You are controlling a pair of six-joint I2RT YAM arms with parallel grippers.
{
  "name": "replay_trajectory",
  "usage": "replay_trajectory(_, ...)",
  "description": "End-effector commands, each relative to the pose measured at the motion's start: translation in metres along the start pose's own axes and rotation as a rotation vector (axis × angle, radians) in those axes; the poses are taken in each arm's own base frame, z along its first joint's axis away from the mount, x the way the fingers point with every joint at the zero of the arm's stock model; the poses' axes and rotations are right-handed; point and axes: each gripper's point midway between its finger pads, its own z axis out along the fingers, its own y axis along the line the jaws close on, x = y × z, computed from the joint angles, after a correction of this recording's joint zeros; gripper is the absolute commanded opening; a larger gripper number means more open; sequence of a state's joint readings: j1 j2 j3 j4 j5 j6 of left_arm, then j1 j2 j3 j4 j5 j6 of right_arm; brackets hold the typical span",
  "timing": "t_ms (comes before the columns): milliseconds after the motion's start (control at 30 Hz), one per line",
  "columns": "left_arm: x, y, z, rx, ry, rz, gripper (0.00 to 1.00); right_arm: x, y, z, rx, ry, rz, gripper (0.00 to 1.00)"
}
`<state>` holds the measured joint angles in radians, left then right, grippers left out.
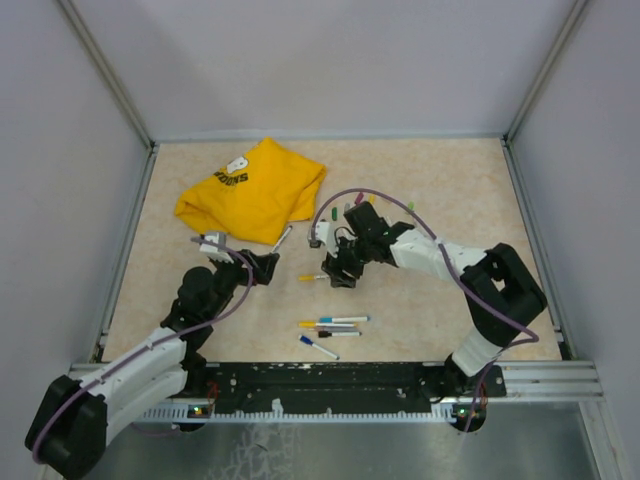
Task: Open the pen caps
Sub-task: Move the pen to the center of the board, then pick up the pen from the center of the board.
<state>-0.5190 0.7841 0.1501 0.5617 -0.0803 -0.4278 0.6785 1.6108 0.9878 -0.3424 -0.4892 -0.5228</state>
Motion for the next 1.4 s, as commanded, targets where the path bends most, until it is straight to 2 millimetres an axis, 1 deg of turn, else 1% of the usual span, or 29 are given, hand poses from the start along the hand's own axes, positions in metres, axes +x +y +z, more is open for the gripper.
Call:
replay_trajectory(0, 0.001, 0.002, 0.003, 0.003, 0.002, 0.027, 1.0, -0.042, -0.005, -0.016, -0.013, -0.091, -0.176, 0.57)
replay_trajectory(133, 0.006, 0.002, 0.005, 0.004, 0.015, 0.026, 1.0, -0.047, -0.019, -0.015, 0.013, -0.071, -0.271, 0.57)
replay_trajectory(200, 0.007, 0.002, 0.006, 0.007, 0.02, 0.025, 1.0, -0.049, -0.025, -0.012, 0.016, -0.057, -0.269, 0.56)
replay_trajectory(267, 0.008, 0.002, 0.007, 0.008, 0.024, 0.027, 1.0, -0.042, -0.025, -0.003, -0.008, -0.025, -0.247, 0.55)
replay_trajectory(500, 0.009, 0.003, 0.006, 0.007, 0.02, 0.021, 1.0, -0.031, -0.03, 0.006, -0.005, 0.014, -0.208, 0.54)
replay_trajectory(600, 0.009, 0.003, 0.005, 0.007, 0.016, 0.022, 1.0, -0.027, -0.032, 0.011, -0.004, 0.033, -0.188, 0.51)
replay_trajectory(833, 0.009, 0.002, 0.005, 0.014, 0.016, 0.021, 1.0, -0.02, -0.038, 0.019, 0.013, 0.06, -0.136, 0.49)
replay_trajectory(1000, 0.009, 0.002, 0.005, 0.015, 0.017, 0.021, 1.0, -0.01, -0.037, 0.028, -0.011, 0.089, -0.114, 0.48)
replay_trajectory(1233, 0.009, 0.003, 0.004, 0.012, 0.015, 0.02, 1.0, 0.0, -0.029, 0.036, -0.06, 0.119, -0.092, 0.41)
replay_trajectory(1300, 0.009, 0.002, 0.004, 0.013, 0.013, 0.019, 1.0, 0.002, -0.028, 0.038, -0.064, 0.134, -0.095, 0.38)
replay_trajectory(1367, 0.009, 0.003, 0.004, 0.012, 0.012, 0.019, 1.0, 0.004, -0.026, 0.039, -0.065, 0.145, -0.102, 0.33)
